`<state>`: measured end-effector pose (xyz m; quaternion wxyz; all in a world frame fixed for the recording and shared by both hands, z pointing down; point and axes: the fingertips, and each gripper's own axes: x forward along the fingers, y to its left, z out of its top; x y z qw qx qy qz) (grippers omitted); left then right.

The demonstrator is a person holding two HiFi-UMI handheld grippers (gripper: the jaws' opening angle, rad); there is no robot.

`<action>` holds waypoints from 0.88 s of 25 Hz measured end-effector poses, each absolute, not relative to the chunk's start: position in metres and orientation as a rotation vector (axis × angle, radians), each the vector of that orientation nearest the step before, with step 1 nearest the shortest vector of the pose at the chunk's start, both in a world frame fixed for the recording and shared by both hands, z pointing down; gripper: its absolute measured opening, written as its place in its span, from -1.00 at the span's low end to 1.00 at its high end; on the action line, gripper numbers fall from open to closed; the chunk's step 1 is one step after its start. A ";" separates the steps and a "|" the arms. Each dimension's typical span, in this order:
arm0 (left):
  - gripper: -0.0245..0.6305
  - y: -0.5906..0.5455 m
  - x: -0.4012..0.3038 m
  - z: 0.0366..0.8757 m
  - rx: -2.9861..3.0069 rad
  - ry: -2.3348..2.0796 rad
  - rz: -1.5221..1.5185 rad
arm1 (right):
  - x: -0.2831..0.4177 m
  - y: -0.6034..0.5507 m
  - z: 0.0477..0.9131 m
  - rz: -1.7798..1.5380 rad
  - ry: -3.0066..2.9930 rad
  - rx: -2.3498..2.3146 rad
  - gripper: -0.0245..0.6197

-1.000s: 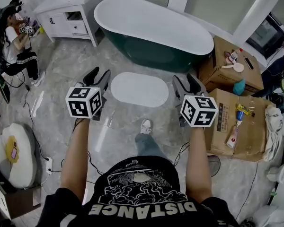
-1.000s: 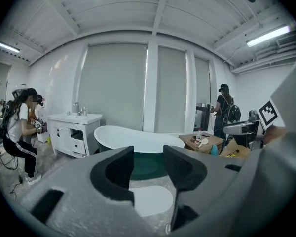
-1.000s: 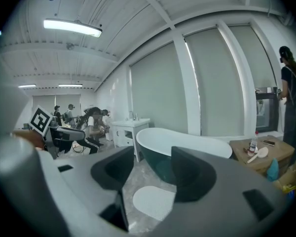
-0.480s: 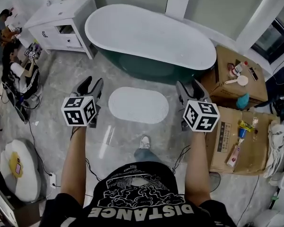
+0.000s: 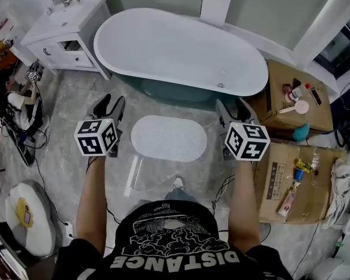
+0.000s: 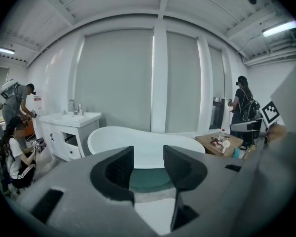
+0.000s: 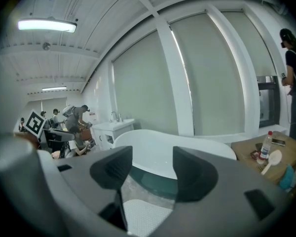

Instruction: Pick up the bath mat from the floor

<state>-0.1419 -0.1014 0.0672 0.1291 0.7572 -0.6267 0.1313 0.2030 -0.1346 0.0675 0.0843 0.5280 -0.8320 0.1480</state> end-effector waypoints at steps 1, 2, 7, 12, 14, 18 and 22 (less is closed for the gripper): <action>-0.33 -0.106 -0.142 0.067 2.203 -1.820 0.385 | 0.203 -0.139 0.069 0.445 -2.479 1.574 -0.17; -0.32 -0.111 -0.143 0.067 2.204 -1.818 0.387 | 0.201 -0.142 0.070 0.448 -2.475 1.572 -0.16; -0.33 -0.130 -0.152 0.070 2.212 -1.797 0.392 | 0.194 -0.154 0.079 0.471 -2.445 1.576 -0.16; -0.33 -0.154 -0.173 0.078 2.238 -1.752 0.398 | 0.176 -0.166 0.086 0.491 -2.410 1.620 -0.15; -0.33 -0.167 -0.181 0.082 2.255 -1.729 0.402 | 0.169 -0.171 0.089 0.500 -2.392 1.650 -0.15; -0.33 -0.190 -0.196 0.092 2.268 -1.680 0.391 | 0.153 -0.177 0.097 0.496 -2.344 1.669 -0.15; -0.32 -0.209 -0.209 0.104 2.291 -1.629 0.401 | 0.140 -0.187 0.107 0.510 -2.304 1.691 -0.15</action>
